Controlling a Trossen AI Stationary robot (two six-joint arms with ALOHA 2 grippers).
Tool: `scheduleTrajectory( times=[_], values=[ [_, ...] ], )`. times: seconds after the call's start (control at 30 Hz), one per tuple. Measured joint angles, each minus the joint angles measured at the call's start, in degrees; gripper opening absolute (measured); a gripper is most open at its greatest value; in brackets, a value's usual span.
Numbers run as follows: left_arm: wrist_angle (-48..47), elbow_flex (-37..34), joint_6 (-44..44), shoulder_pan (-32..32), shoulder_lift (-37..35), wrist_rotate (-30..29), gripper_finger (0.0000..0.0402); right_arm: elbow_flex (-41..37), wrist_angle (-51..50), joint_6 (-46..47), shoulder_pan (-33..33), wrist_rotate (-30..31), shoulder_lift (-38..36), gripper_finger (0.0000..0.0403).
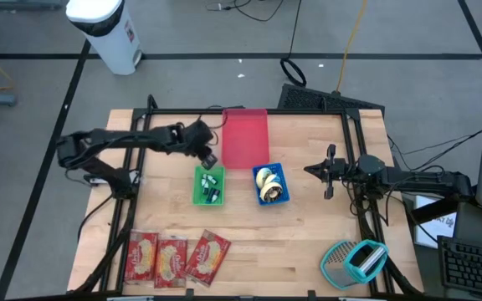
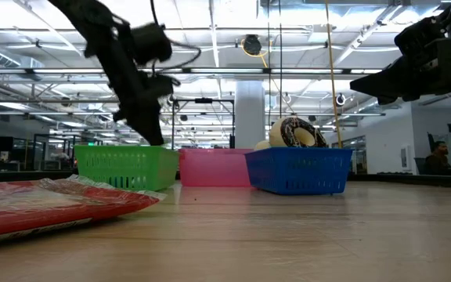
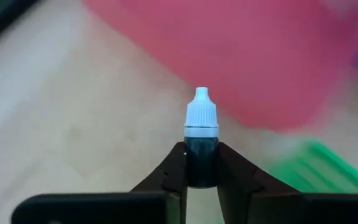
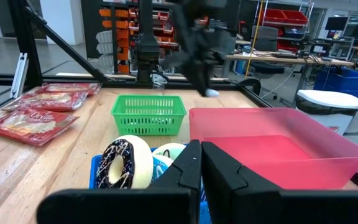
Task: Pick & Place Food Item
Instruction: Put the black food coloring bottle into the green bin
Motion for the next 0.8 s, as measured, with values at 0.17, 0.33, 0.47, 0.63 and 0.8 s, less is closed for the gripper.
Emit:
scheduleTrajectory(
  times=[0.17,0.33,0.47,0.63,0.8],
  values=[
    [-4.4,0.0,-7.4,-9.7,-4.7,0.2,0.0055,0.0,0.0,0.0,0.0,0.0,0.0,0.0004],
    [-4.6,0.0,-15.8,-21.1,-4.7,-2.5,0.0052,0.0,0.0,0.0,0.0,0.0,0.0,0.0004],
    [-4.2,0.0,-22.2,-28.0,-4.0,-8.8,0.0061,0.0,0.0,0.0,0.0,0.0,0.0,0.0004],
    [-4.5,0.1,-29.6,-32.4,-3.3,-13.1,0.0056,0.0,0.0,0.0,0.0,0.0,0.0,0.0004],
    [-6.0,0.0,-33.0,-33.4,-2.5,-15.9,0.0056,0.0,0.1,0.0,0.0,0.0,0.0,0.0004]
  ],
)
